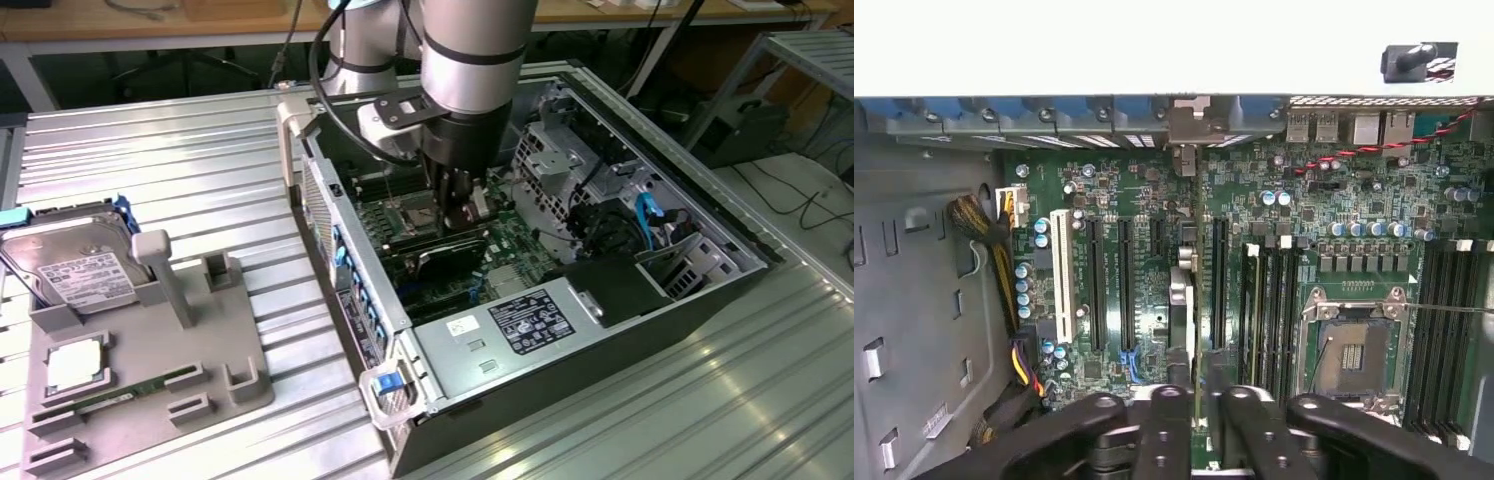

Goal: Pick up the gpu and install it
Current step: 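Insert the gpu into the slot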

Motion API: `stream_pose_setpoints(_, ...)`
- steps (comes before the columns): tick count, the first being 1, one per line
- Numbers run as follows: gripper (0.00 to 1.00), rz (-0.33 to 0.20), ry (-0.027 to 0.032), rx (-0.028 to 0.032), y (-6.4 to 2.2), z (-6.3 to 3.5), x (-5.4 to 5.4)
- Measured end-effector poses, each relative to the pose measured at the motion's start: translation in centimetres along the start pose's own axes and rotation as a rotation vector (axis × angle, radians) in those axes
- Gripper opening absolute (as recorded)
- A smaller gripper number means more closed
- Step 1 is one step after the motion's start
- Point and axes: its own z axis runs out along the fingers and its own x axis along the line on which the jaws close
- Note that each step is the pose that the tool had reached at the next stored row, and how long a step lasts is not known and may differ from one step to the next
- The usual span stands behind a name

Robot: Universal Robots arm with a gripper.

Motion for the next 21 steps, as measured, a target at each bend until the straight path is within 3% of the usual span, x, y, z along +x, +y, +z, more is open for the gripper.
stream_pose_setpoints(3,0.11,0.0,0.0004,-0.0002,0.06,-0.02,0.0)
stream_pose_setpoints(5,0.11,-0.001,0.0001,-0.0006,0.53,-0.04,0.0)
stream_pose_setpoints(7,0.11,-0.003,-0.0004,-0.0086,0.84,0.01,0.0)
stream_pose_setpoints(8,0.11,-0.004,-0.0007,-0.0165,0.95,0.01,0.0)
stream_pose_setpoints(9,0.11,-0.006,-0.0007,-0.0267,1.01,0.0,0.0)
stream_pose_setpoints(11,0.11,-0.008,-0.0009,-0.0569,1.05,0.0,0.0)
stream_pose_setpoints(15,0.11,-0.013,-0.0018,-0.1274,1.05,0.0,0.0)
stream_pose_setpoints(16,0.11,-0.014,-0.002,-0.1526,1.05,0.0,0.0)
stream_pose_setpoints(18,0.11,-0.016,-0.0021,-0.1852,1.05,0.01,0.0)
stream_pose_setpoints(19,0.11,-0.018,-0.0023,-0.1905,1.09,0.06,0.0)
stream_pose_setpoints(21,0.11,-0.024,-0.0021,-0.1924,1.23,0.19,0.0)
